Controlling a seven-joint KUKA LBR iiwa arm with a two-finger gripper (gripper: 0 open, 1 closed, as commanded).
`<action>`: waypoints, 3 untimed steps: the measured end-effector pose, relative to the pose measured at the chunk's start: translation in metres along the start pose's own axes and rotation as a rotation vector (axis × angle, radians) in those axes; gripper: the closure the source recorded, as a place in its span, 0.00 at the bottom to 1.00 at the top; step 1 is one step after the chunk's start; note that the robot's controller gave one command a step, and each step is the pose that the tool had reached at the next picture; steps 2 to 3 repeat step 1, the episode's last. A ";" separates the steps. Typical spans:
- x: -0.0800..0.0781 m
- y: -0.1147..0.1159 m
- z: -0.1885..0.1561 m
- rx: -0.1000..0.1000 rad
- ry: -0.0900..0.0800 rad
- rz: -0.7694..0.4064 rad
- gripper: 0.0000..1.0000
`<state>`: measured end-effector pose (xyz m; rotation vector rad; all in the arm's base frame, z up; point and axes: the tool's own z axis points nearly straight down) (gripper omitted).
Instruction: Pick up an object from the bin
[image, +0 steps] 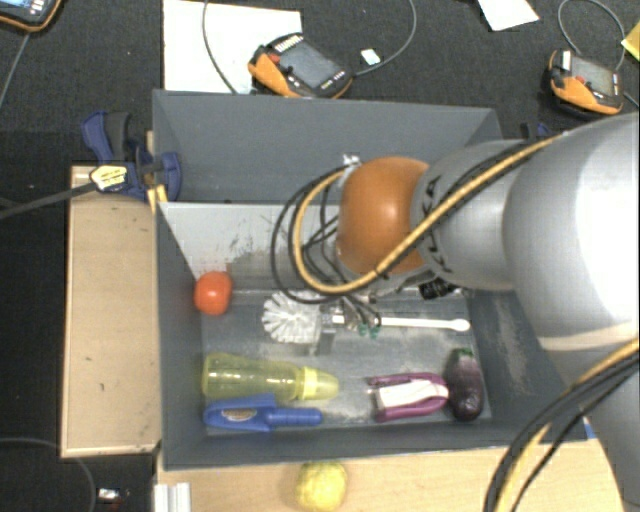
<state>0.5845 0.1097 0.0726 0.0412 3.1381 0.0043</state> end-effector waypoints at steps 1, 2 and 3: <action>0.000 0.000 0.000 0.000 0.000 0.000 1.00; 0.000 0.000 0.000 0.000 0.000 0.000 1.00; 0.000 0.000 0.000 0.000 0.000 0.000 1.00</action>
Offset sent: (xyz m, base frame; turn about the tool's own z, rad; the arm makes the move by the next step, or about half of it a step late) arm 0.0000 0.0000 0.0253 0.0002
